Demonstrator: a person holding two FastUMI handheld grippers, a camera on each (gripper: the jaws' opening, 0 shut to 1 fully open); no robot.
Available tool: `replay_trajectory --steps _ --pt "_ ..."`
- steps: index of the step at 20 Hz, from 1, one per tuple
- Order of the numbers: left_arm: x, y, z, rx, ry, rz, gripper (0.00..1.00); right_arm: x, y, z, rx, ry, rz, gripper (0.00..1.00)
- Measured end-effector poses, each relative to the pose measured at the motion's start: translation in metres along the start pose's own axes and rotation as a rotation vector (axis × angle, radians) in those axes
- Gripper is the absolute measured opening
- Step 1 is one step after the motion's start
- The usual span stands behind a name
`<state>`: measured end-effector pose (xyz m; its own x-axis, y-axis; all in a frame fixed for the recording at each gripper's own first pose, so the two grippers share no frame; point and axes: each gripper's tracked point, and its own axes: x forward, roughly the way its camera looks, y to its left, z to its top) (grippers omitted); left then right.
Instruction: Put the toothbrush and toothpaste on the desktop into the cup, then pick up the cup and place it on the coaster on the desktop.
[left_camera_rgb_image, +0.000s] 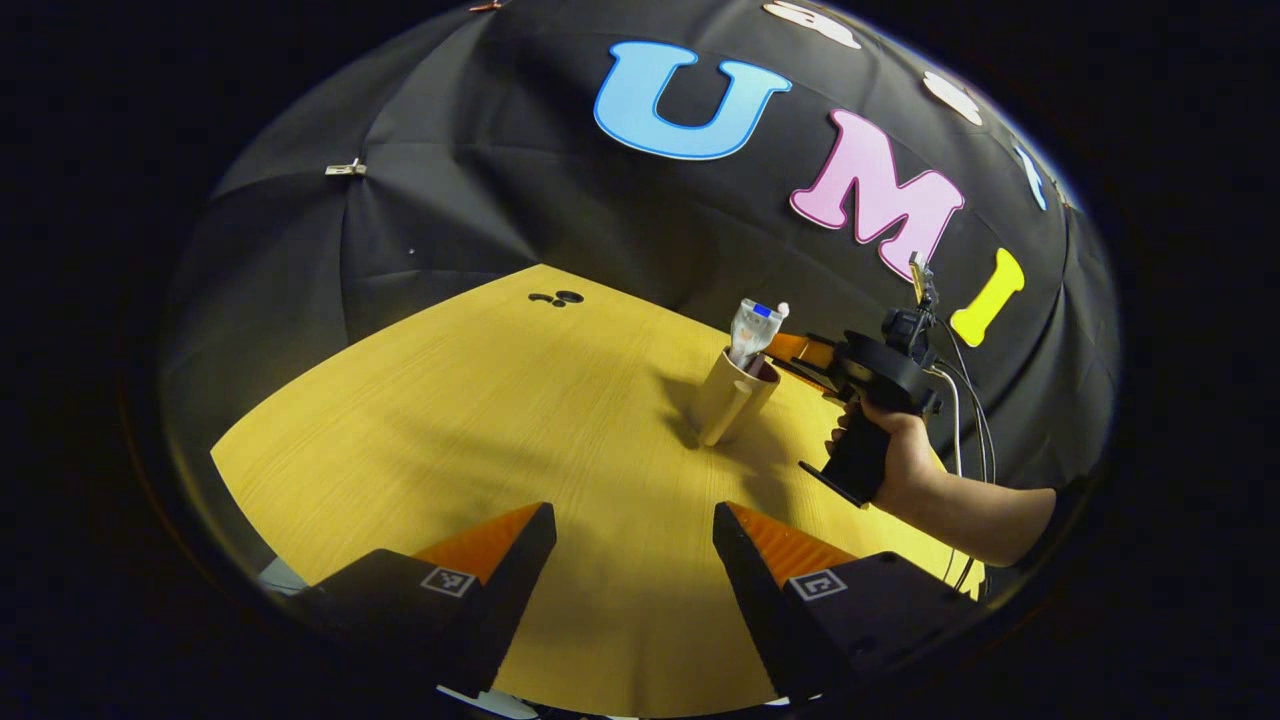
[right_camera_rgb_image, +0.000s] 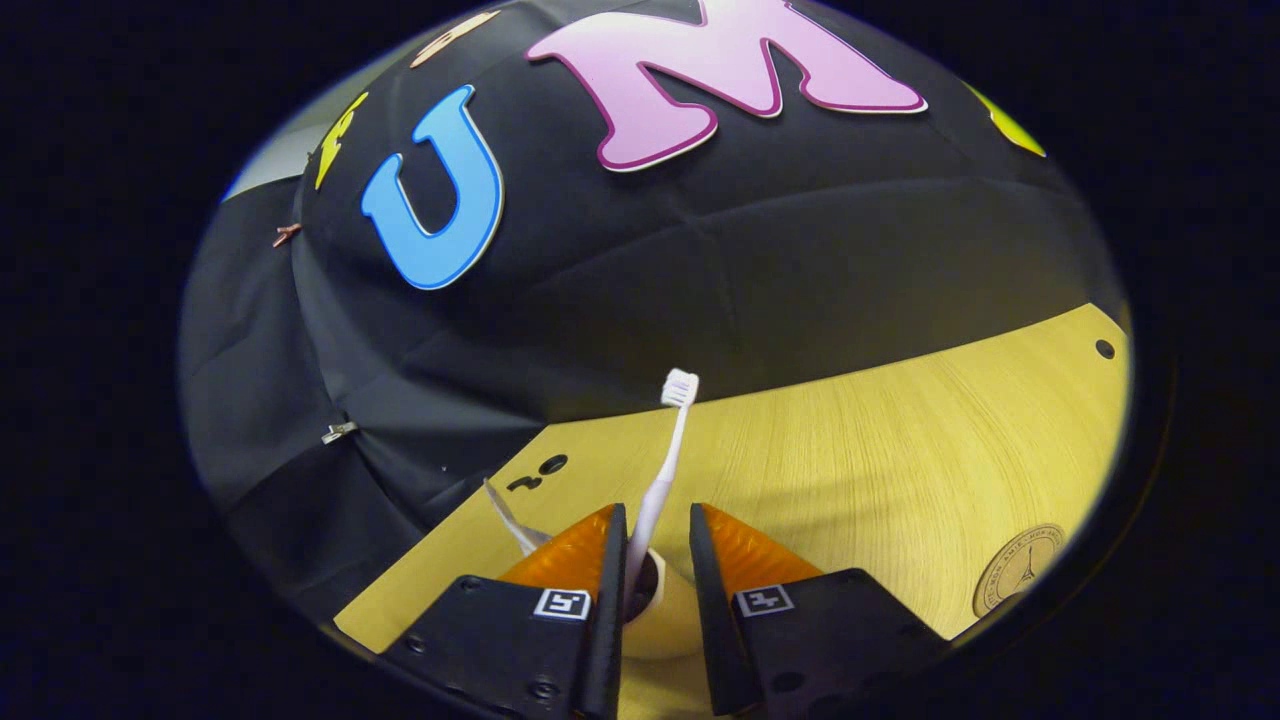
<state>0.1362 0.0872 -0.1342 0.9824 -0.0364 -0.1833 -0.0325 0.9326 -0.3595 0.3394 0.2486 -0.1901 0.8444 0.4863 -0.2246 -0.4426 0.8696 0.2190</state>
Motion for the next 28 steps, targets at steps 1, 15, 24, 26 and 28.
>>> replay_trajectory --steps 1,15,24,26,28 --pt "0.001 -0.003 0.0 0.0 0.001 -0.003 0.98 -0.005 -0.002 0.001 -0.004 -0.002 -0.005 0.38" --pt "0.06 -0.05 0.055 0.14 0.025 -0.066 0.98 -0.125 -0.156 0.057 -0.01 -0.041 -0.234 0.98" --pt "0.133 -0.07 0.053 0.225 0.206 -0.074 0.98 -0.206 -0.247 0.06 -0.03 -0.023 -0.387 0.98" --pt "0.151 -0.07 0.051 0.245 0.257 -0.069 0.98 -0.221 -0.262 0.058 -0.023 -0.024 -0.419 0.98" --pt "0.162 -0.081 0.051 0.254 0.3 -0.098 0.98 -0.231 -0.273 0.051 -0.007 -0.004 -0.441 0.98"
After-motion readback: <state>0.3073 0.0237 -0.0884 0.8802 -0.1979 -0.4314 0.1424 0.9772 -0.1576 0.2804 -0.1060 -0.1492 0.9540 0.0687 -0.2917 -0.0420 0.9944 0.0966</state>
